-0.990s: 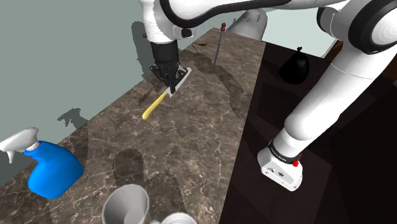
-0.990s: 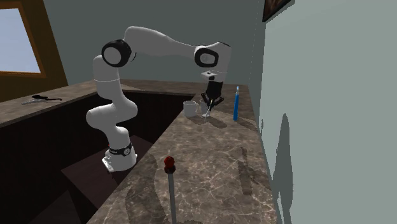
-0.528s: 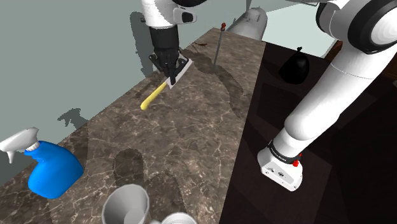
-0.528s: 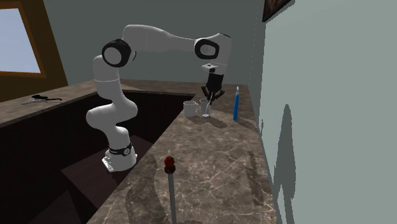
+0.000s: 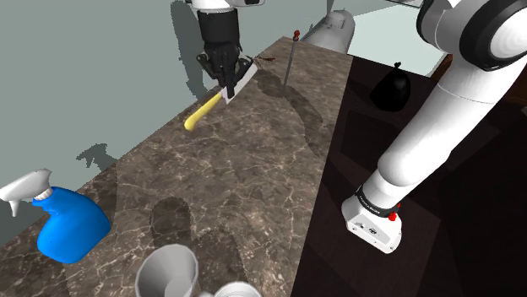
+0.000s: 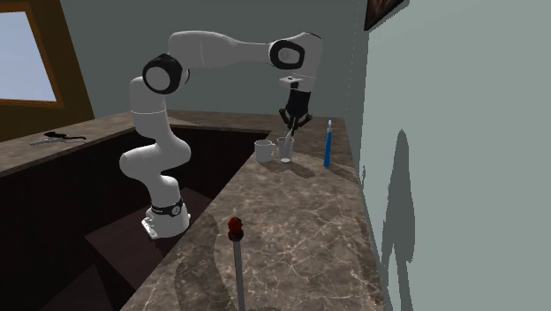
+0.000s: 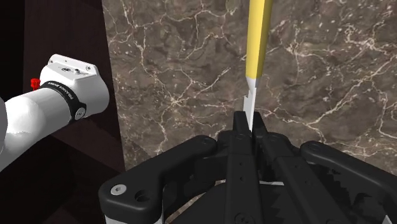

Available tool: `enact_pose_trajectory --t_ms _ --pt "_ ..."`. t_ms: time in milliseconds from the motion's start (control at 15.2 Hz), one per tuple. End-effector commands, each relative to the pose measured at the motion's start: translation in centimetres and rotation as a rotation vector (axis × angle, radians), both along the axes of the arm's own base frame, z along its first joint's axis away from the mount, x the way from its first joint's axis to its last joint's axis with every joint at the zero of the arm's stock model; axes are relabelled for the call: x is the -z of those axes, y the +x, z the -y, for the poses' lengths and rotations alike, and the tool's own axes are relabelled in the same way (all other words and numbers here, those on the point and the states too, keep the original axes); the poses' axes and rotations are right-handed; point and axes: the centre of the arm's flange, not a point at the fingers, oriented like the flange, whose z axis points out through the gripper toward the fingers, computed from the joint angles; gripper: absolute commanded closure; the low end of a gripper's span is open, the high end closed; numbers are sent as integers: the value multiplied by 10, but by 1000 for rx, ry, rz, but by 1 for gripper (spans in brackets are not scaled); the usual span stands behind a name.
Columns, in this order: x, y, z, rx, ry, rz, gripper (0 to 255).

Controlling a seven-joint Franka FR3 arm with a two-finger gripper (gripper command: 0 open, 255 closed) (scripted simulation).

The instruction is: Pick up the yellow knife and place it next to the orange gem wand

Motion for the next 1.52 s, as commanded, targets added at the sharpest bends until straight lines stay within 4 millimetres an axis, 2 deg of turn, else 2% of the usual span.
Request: enact_pose_trajectory --t_ms 0,1254,1320,1452 --pt "-12 0 -1 0 0 0 255" --pt "-112 0 -1 0 0 0 255" --pt "-113 0 -1 0 0 0 255" --pt "-113 1 26 0 0 0 255"
